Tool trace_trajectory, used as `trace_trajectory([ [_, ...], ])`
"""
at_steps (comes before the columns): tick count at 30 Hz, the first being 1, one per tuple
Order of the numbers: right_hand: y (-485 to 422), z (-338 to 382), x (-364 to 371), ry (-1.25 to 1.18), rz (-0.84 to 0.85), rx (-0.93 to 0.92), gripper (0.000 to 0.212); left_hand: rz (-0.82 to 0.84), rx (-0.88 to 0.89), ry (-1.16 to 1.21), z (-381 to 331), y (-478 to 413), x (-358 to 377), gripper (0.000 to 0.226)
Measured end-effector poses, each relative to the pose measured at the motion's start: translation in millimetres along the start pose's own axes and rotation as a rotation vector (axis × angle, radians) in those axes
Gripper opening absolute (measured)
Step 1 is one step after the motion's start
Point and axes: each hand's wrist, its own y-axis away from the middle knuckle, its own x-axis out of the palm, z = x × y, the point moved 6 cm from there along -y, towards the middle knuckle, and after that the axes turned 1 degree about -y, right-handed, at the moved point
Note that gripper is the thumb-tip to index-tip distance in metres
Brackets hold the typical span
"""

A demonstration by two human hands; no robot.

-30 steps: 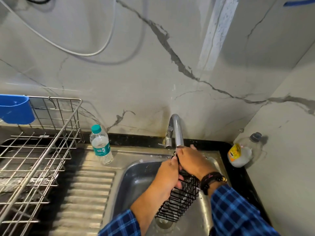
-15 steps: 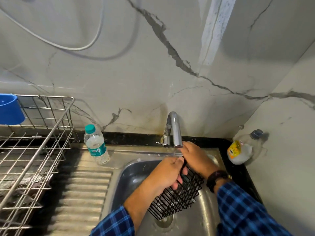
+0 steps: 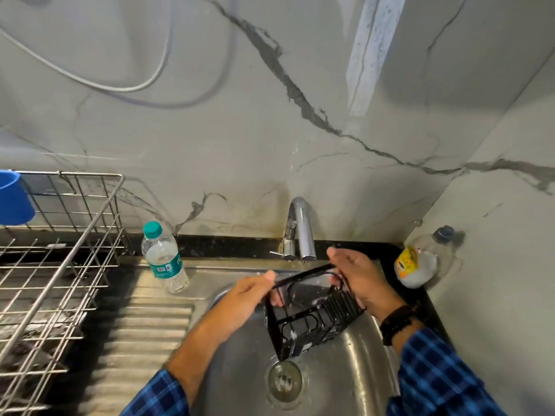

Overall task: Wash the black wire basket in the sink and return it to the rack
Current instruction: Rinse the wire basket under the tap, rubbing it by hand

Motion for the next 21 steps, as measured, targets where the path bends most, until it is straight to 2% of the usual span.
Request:
trace_trajectory([
  [2, -3, 1, -2, -0.147, -0.084, 0.056, 0.037, -0.093, 0.005, 0.078, 5, 4, -4, 0.049],
  [4, -5, -5, 3, -0.296, -0.092, 0.112, 0.032, -0.237, 0.091, -0.08, 5, 3, -6, 0.046],
  [6, -3, -19, 6, -0.337, -0.087, 0.222, 0.027, -0.336, 0.165, -0.238, 0, -4, -6, 0.046],
  [8, -1, -34, 6, -0.34, -0.08, 0.311, 0.038, -0.373, 0.167, -0.31, -4, -17, -8, 0.047],
  [9, 0, -38, 3, -0.261, -0.095, 0.357, 0.049, -0.369, 0.153, -0.34, -6, -23, -8, 0.046],
  [12, 10, -30, -5, 0.308, -0.106, 0.422, 0.073, -0.353, 0.109, -0.369, -15, -34, -3, 0.045],
  [14, 16, -13, 2, 0.454, -0.125, 0.316, 0.073, -0.357, 0.047, -0.357, -13, -40, -1, 0.047],
  [16, 28, 8, 21, 0.579, -0.143, 0.077, 0.058, -0.376, -0.044, -0.249, -5, -44, 0, 0.049],
  [18, 42, 19, 41, 0.799, -0.208, -0.187, 0.052, -0.402, -0.117, -0.124, 2, -46, 3, 0.051],
  [21, 53, 8, 56, 1.059, -0.228, -0.362, 0.055, -0.4, -0.233, 0.04, 13, -42, 10, 0.048],
])
